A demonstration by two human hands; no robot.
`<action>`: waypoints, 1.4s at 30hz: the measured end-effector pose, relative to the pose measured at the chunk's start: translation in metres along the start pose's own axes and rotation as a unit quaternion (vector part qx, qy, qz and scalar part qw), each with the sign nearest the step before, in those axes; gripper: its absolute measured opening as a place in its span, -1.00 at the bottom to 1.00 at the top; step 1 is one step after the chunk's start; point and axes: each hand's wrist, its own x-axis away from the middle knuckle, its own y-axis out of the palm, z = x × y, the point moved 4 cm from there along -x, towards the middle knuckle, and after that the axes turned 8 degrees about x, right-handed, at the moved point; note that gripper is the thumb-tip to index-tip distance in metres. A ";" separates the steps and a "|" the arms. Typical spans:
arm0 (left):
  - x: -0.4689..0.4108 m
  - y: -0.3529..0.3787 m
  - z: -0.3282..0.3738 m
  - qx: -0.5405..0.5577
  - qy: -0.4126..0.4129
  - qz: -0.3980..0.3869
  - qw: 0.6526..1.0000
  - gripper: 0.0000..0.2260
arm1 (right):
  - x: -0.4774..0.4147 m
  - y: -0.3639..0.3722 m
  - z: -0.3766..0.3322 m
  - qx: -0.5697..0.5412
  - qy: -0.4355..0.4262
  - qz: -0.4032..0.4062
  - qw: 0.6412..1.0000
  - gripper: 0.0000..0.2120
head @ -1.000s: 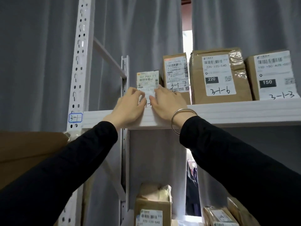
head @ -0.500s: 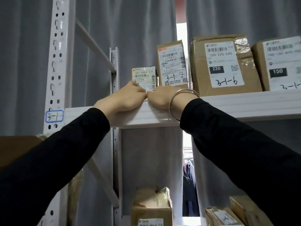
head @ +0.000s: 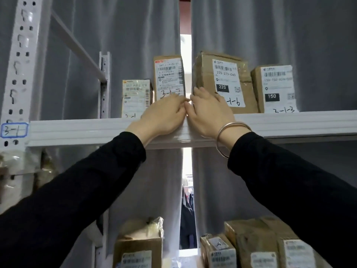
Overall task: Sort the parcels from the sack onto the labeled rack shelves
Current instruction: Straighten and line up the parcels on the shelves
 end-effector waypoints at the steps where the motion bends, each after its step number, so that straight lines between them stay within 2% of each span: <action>1: -0.003 0.005 0.009 -0.003 0.000 0.010 1.000 -0.68 | 0.004 -0.005 0.010 -0.009 -0.010 0.021 1.000 -0.57; 5: -0.009 0.018 0.047 0.011 0.004 0.068 0.998 -0.69 | 0.017 -0.021 0.042 -0.130 -0.097 0.046 0.986 -0.58; 7: -0.013 0.020 0.057 0.029 -0.008 0.099 0.995 -0.68 | 0.020 -0.026 0.057 -0.166 -0.108 0.053 0.979 -0.56; 11: -0.017 0.022 0.069 0.009 -0.036 0.149 0.988 -0.65 | 0.023 -0.023 0.092 -0.081 -0.056 0.036 0.994 -0.58; 13: -0.014 0.022 0.082 -0.025 -0.011 0.178 0.984 -0.65 | 0.024 -0.021 0.105 -0.038 -0.024 0.038 0.998 -0.58; 15: -0.015 0.027 0.092 -0.067 0.013 0.156 0.985 -0.66 | 0.026 -0.017 0.114 -0.015 0.004 0.040 0.999 -0.55; 18: -0.019 0.038 0.099 -0.126 -0.026 0.088 0.988 -0.69 | 0.033 -0.010 0.125 -0.023 0.031 -0.002 0.999 -0.52; 21: -0.017 0.042 0.098 -0.178 -0.078 0.084 0.977 -0.66 | 0.041 -0.007 0.127 -0.011 0.015 -0.008 1.000 -0.59; 24: -0.016 0.042 0.092 -0.204 -0.121 0.084 0.968 -0.62 | 0.039 -0.007 0.128 -0.035 0.024 -0.014 0.999 -0.50; 27: -0.017 0.045 0.094 -0.196 -0.136 0.090 0.967 -0.60 | 0.030 -0.009 0.129 -0.059 0.042 -0.012 0.997 -0.48; 31: -0.022 0.053 0.097 -0.151 -0.117 0.080 0.978 -0.60 | 0.021 -0.003 0.127 -0.071 0.054 -0.028 0.996 -0.49; 38: -0.025 0.053 0.075 -0.128 -0.152 0.054 0.979 -0.48 | 0.013 -0.002 0.111 -0.058 0.063 -0.054 0.995 -0.49; 42: -0.029 0.050 0.071 -0.112 -0.181 0.027 0.977 -0.49 | 0.008 0.001 0.104 -0.057 0.091 -0.096 0.990 -0.44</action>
